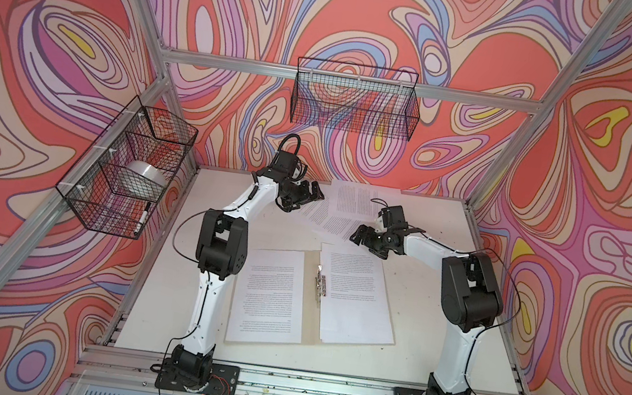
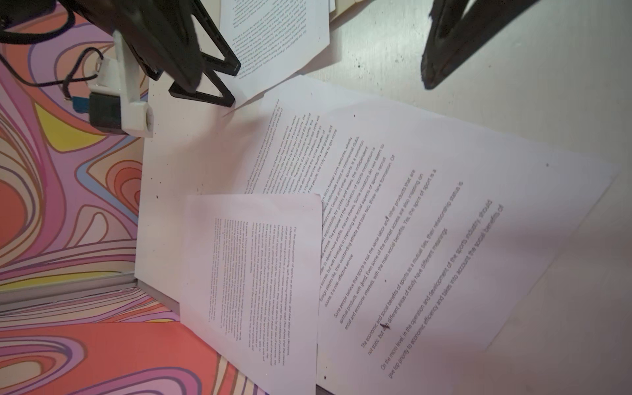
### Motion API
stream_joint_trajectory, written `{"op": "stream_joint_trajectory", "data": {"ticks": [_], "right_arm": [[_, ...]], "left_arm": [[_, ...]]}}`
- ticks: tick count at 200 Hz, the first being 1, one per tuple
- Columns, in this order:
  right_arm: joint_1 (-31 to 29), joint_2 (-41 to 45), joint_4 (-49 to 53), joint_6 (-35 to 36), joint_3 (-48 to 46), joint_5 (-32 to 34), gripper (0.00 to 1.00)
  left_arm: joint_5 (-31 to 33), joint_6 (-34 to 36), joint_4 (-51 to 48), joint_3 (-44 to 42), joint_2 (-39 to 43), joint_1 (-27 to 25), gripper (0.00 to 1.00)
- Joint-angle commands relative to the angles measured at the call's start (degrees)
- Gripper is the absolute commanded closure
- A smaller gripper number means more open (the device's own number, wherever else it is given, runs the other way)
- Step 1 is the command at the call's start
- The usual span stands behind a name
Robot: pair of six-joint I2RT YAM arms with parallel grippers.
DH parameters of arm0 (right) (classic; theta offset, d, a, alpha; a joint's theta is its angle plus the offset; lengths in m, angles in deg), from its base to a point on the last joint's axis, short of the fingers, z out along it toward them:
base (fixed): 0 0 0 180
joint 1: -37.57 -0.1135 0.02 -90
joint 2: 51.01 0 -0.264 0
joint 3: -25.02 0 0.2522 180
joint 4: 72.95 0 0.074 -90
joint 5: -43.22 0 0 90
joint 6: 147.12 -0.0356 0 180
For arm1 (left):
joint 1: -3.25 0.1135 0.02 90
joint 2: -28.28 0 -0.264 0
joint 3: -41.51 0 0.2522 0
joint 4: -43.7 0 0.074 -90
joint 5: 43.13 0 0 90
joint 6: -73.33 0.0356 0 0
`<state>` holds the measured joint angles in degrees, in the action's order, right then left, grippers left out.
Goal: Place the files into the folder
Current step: 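Move both grippers back toward the loose papers farther from the robot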
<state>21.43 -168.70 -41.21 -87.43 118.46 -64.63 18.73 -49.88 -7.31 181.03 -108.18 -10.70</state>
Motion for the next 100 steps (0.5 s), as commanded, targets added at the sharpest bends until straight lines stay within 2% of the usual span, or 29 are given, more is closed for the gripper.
{"op": "stream_joint_trajectory", "data": {"ticks": [1,21,100], "right_arm": [[0.83,-2.79,1.07,-0.25,3.51,-1.93,0.07],[1.11,-5.50,1.00,-1.56,5.81,-3.60,0.07],[1.00,-9.89,3.19,-4.57,10.08,-3.02,0.09]], "left_arm": [[-1.66,1.29,-6.86,9.92,-6.52,1.10,0.00],[-3.52,0.87,-5.90,13.20,-10.40,1.56,0.00],[-5.59,1.98,-4.25,10.07,-14.58,2.18,0.00]]}}
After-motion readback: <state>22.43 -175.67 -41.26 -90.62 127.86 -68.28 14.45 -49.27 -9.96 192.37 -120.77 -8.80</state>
